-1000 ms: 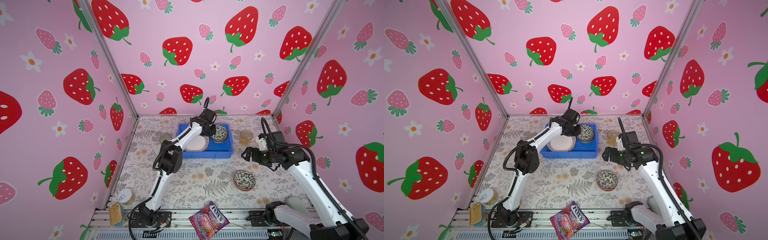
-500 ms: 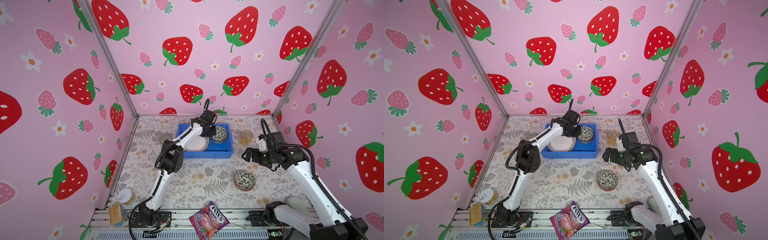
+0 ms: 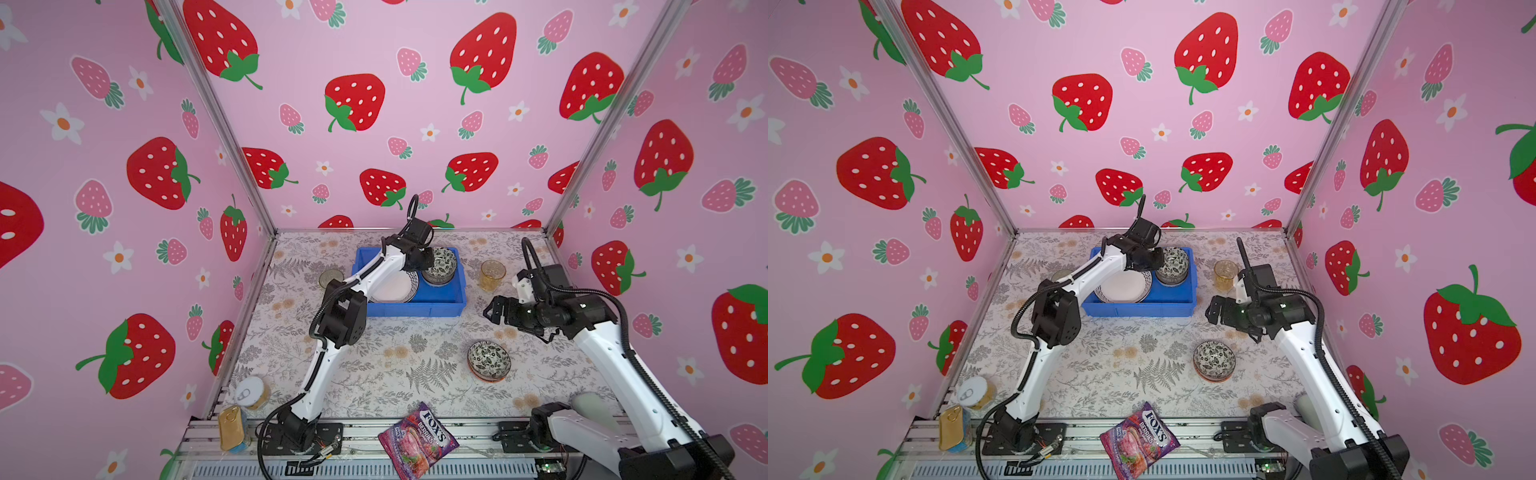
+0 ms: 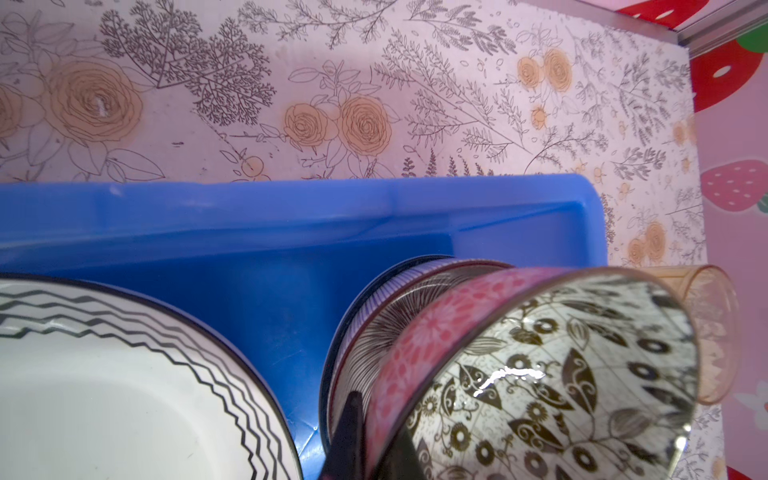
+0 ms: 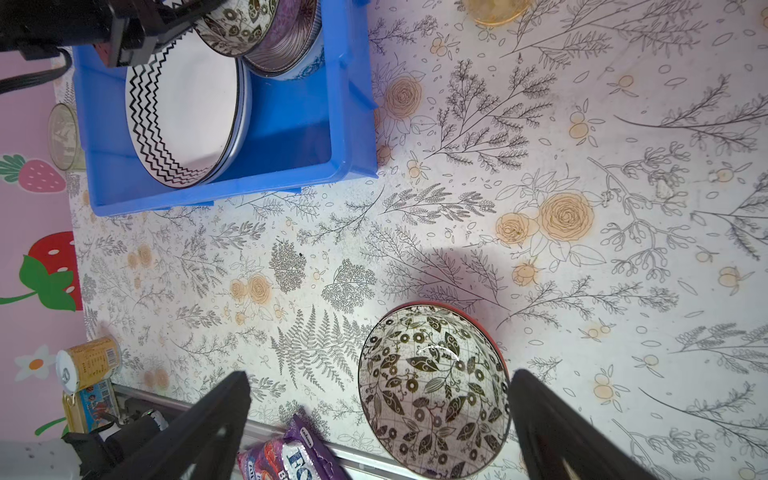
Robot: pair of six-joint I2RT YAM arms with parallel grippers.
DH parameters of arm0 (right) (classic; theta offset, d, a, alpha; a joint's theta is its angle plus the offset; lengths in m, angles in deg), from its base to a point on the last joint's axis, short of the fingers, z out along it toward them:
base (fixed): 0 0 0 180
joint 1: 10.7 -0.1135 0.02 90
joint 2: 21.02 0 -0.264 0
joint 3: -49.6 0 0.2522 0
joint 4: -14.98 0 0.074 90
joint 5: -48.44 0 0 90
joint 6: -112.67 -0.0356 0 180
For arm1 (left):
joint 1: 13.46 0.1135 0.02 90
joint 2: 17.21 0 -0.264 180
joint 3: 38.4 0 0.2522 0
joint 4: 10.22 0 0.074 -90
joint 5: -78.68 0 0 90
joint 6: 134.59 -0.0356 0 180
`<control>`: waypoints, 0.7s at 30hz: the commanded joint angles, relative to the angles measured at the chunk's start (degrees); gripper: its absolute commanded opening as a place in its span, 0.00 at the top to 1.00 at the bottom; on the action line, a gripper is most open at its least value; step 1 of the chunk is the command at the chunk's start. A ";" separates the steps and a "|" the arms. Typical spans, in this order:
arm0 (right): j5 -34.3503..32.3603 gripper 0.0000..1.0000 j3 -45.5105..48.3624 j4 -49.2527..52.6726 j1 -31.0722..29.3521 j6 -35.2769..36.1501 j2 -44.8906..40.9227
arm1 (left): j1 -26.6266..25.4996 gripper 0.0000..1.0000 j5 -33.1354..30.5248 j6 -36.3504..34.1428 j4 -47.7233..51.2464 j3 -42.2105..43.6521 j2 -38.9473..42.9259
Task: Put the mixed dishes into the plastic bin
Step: 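Open the left gripper to release the leaf-patterned bowl and raise it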
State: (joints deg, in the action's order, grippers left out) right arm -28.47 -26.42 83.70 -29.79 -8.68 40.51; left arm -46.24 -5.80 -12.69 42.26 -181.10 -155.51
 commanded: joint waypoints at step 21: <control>1.65 0.01 1.10 -1.74 0.63 1.47 1.66 | 0.08 0.72 1.33 1.15 -1.39 1.50 -0.82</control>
State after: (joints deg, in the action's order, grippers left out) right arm -27.43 -25.79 82.11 -29.64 -8.07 42.02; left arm -46.13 -4.82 -11.70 41.02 -180.56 -156.25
